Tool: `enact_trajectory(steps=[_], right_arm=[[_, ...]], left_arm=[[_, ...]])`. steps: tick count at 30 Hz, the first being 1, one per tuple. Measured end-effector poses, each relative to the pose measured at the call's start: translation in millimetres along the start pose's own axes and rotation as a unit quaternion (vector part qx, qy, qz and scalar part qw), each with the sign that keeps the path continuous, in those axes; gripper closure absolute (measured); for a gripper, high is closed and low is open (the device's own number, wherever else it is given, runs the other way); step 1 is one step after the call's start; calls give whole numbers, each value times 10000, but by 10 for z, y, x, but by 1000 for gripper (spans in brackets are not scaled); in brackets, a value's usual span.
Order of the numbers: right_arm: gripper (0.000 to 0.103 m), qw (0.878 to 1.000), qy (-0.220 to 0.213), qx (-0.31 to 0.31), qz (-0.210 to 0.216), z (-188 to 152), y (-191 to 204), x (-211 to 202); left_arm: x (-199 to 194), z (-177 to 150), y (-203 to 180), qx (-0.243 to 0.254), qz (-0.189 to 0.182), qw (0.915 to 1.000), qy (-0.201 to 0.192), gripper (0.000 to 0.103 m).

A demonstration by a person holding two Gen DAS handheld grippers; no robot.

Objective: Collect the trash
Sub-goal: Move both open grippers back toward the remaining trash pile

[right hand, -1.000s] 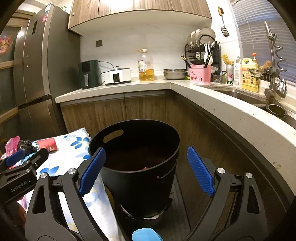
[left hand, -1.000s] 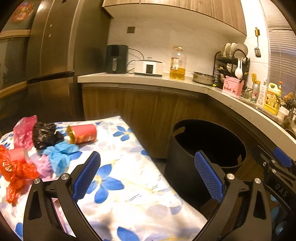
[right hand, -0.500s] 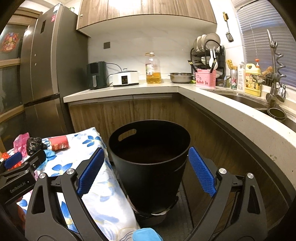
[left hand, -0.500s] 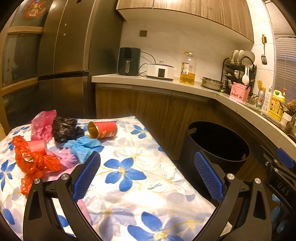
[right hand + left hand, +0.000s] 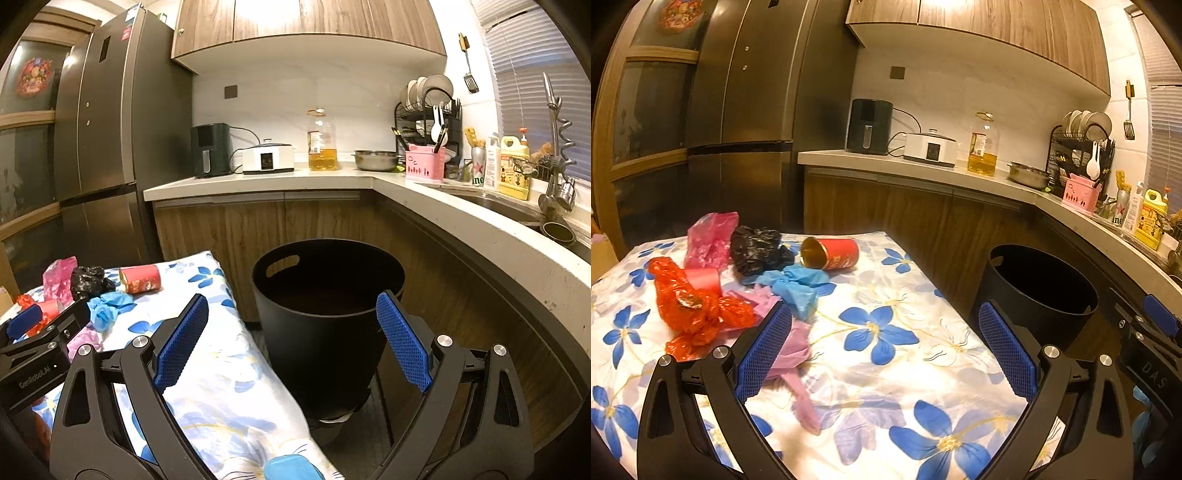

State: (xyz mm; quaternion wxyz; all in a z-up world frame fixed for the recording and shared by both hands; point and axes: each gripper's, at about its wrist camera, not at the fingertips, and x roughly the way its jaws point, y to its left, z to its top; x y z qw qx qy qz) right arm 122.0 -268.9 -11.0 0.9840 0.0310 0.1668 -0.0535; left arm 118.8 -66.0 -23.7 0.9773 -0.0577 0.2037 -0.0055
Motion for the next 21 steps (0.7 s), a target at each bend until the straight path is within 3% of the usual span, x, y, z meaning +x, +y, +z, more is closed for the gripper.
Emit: enact_trajectory(steps=[21], right_arm=[[12, 9977, 102, -346, 578, -199, 814, -89]], left_arm=[[-296, -153, 792, -370, 633, 9973, -40, 6]])
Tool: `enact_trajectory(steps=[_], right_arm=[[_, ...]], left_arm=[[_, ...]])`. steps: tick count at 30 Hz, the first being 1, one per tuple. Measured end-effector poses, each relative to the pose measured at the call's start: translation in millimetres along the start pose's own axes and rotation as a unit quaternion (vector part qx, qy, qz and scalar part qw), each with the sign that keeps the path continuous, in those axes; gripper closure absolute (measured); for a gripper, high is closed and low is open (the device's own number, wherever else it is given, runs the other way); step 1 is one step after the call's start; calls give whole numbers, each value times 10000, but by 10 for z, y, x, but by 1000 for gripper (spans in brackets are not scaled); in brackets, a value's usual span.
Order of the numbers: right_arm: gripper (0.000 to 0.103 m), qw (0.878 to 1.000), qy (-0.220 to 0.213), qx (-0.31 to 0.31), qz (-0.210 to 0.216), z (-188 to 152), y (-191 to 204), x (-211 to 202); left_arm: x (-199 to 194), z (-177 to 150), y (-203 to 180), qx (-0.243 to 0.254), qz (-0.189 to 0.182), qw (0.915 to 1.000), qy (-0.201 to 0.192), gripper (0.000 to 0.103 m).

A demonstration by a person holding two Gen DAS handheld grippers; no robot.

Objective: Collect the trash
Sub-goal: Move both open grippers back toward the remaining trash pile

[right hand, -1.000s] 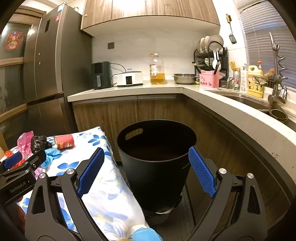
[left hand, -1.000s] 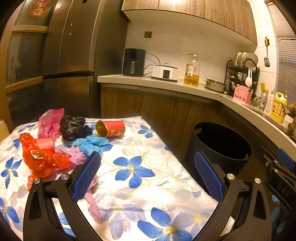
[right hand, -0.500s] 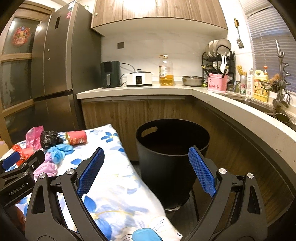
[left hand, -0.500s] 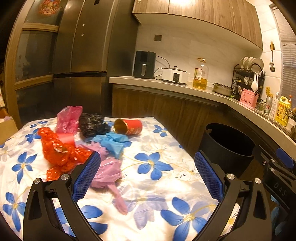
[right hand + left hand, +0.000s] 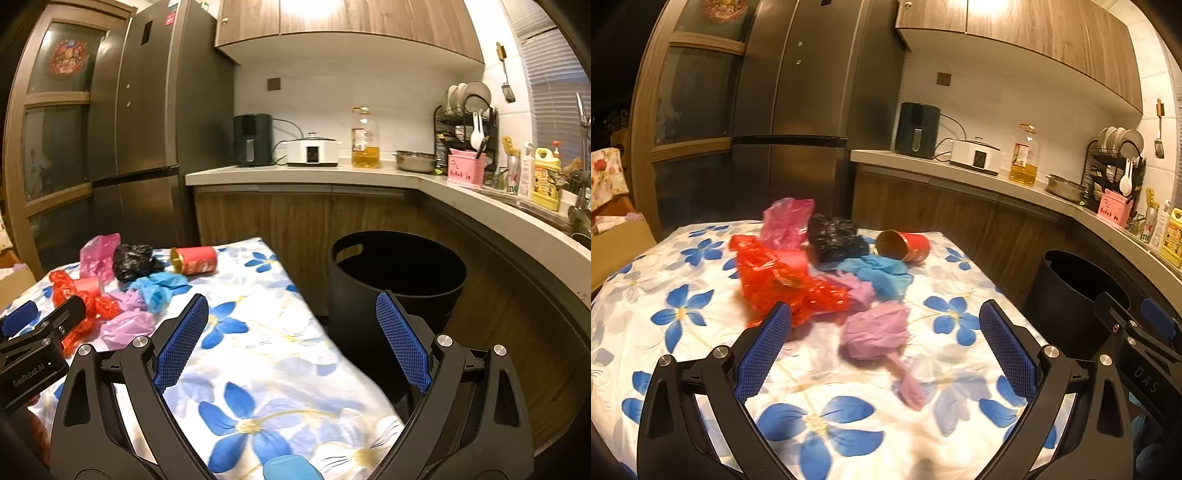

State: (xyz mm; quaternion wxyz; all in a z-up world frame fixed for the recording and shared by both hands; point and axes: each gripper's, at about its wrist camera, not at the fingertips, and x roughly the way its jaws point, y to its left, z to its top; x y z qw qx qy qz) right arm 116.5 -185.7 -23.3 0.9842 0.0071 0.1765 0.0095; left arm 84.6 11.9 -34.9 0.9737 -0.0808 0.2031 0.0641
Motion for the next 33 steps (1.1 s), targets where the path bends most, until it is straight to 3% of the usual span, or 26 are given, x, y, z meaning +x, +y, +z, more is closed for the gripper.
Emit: enact_trajectory(steps=[9, 18, 27, 33], right_arm=[[12, 9991, 182, -159, 357, -119, 359, 99], [14, 9910, 536, -370, 1169, -358, 882, 313], [24, 9834, 663, -679, 1543, -418, 1411, 582], [39, 9796, 964, -720, 1608, -466, 1607, 838]], left_arm=[[-46, -38, 291, -121, 186, 9998, -7, 6], [-49, -103, 700, -220, 573, 9981, -19, 6], [-22, -92, 1003, -366, 847, 9957, -26, 6], [31, -37, 1097, -381, 910, 9951, -46, 6]])
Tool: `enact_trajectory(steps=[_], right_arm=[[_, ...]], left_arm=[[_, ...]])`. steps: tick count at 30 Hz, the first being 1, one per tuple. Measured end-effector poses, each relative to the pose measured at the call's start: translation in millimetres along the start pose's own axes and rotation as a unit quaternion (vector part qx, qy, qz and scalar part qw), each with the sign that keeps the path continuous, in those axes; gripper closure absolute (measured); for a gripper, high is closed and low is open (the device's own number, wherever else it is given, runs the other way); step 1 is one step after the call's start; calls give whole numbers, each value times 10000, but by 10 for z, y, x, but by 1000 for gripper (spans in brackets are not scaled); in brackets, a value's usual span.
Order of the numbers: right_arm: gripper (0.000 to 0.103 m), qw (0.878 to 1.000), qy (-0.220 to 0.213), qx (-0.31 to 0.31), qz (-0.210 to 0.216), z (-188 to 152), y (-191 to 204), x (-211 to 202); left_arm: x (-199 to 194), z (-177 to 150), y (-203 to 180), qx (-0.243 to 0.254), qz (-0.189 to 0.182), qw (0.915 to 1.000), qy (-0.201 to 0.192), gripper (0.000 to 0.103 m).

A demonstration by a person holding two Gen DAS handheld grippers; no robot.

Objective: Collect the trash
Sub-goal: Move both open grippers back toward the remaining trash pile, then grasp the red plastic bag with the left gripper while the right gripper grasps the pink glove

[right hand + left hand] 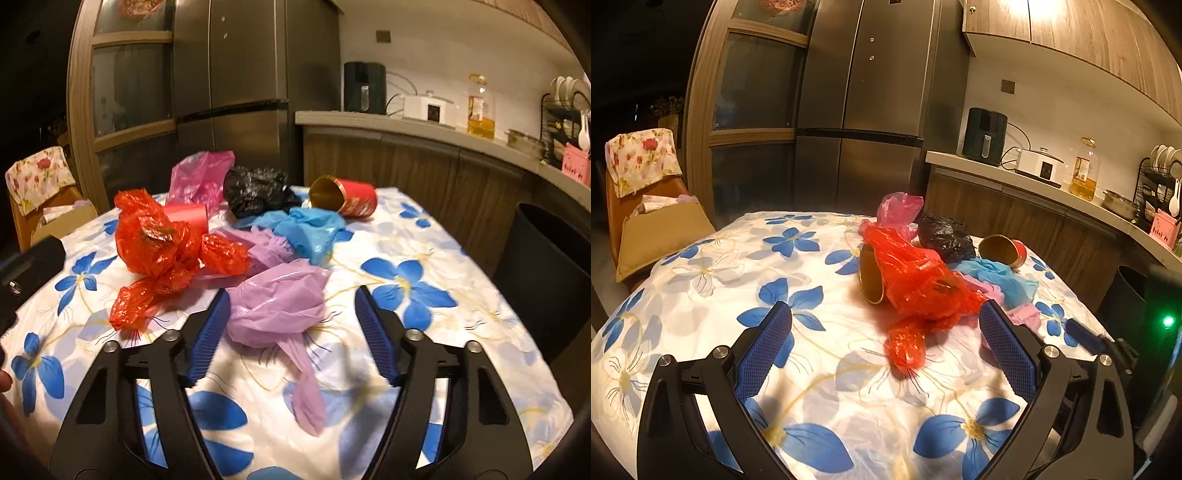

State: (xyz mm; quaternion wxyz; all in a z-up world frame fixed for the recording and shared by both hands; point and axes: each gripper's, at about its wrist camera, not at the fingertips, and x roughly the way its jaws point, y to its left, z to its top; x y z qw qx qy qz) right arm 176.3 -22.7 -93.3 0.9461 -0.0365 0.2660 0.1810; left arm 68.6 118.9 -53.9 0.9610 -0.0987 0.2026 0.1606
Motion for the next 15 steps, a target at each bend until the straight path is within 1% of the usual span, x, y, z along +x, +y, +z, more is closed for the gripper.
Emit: enact_trajectory(steps=[2, 3, 4, 5, 6, 7, 8, 12, 15], right_arm=[[49, 9999, 130, -10, 60, -7, 15, 76], [52, 9998, 169, -25, 86, -12, 22, 103], [61, 9997, 212, -55, 120, -16, 33, 126], [74, 9996, 239, -79, 148, -24, 39, 142], [80, 9995, 270, -104, 151, -29, 45, 157], [93, 9994, 273, -110, 163, -33, 47, 158], [97, 9995, 256, -105, 172, -34, 42, 148], [99, 9999, 11, 65, 78, -30, -75, -2], [99, 9998, -83, 163, -26, -30, -191, -107]], left_arm=[[45, 25, 11, -24, -6, 10000, 13, 6], [66, 37, 8, -28, -12, 10000, 22, 6], [96, 49, -1, -28, -18, 10000, 26, 6], [107, 54, -13, -25, -28, 10000, 28, 6], [132, 63, -29, -22, -45, 10000, 39, 6], [166, 72, -56, -13, -64, 10000, 53, 6], [188, 78, -75, -3, -78, 9999, 63, 6], [302, 103, -180, 38, -112, 9999, 105, 6], [425, 143, -261, 39, -96, 9998, 142, 7]])
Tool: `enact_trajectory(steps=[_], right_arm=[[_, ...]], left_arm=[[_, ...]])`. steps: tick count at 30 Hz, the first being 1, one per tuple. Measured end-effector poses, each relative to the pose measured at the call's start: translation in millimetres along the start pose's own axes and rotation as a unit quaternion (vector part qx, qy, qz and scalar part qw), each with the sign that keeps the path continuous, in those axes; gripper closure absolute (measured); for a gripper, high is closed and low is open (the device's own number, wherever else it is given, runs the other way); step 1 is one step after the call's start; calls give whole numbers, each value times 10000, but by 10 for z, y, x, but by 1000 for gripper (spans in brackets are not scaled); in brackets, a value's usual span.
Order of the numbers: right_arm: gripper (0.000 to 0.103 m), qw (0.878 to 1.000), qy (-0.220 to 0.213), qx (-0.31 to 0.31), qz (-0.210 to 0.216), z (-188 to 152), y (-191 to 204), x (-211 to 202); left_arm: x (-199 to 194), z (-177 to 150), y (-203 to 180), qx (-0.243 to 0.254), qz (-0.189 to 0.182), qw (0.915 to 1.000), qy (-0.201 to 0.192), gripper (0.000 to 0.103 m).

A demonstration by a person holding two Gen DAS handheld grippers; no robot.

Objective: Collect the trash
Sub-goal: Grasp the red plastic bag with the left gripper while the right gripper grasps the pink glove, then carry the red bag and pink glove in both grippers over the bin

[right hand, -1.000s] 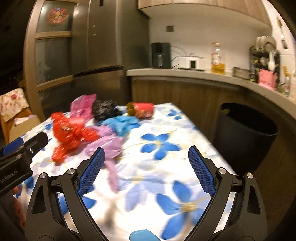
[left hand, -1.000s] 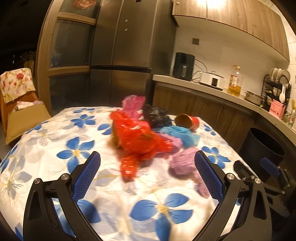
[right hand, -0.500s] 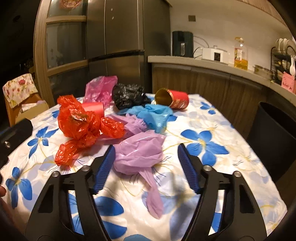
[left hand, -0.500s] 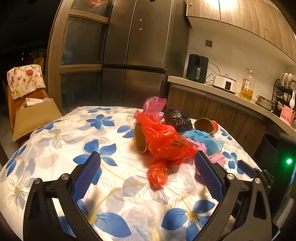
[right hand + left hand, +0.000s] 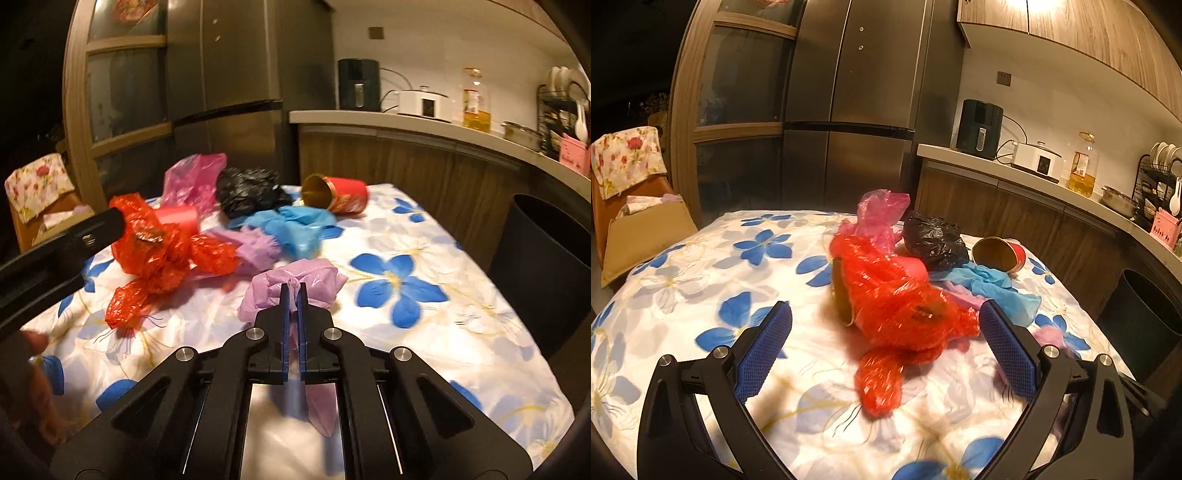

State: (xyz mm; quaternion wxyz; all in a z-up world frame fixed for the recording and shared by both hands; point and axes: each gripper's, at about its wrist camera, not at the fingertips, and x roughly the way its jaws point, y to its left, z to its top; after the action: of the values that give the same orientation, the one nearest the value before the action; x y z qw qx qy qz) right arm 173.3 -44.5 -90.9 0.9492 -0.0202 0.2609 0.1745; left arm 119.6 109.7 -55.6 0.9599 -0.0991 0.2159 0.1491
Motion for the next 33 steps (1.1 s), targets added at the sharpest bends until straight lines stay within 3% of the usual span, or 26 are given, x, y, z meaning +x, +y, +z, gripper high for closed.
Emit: enact_trajectory(steps=[4, 6, 10, 12, 18, 21, 33], right_arm=[[99, 9999, -97, 14, -80, 3, -116, -120], [99, 9999, -127, 15, -85, 2, -152, -158], [99, 9998, -164, 37, -83, 8, -203, -205], [99, 9998, -182, 47, -87, 10, -219, -223], [100, 9996, -252, 79, -76, 17, -243, -304], [100, 9995, -282, 109, -37, 18, -266, -361], [101, 9984, -536, 148, 141, 51, -344, -684]], left_arm=[[206, 38, -71, 9, 63, 9998, 172, 14], [287, 37, -76, -17, 72, 9996, 286, 28], [386, -2, -76, -31, 48, 9988, 485, 45], [388, -18, -87, -20, 25, 9987, 513, 60], [284, -73, -102, -10, -56, 9988, 484, 84], [164, -90, -72, -106, -118, 9990, 418, 90], [-418, -54, -89, -159, -245, 9996, 20, 90]])
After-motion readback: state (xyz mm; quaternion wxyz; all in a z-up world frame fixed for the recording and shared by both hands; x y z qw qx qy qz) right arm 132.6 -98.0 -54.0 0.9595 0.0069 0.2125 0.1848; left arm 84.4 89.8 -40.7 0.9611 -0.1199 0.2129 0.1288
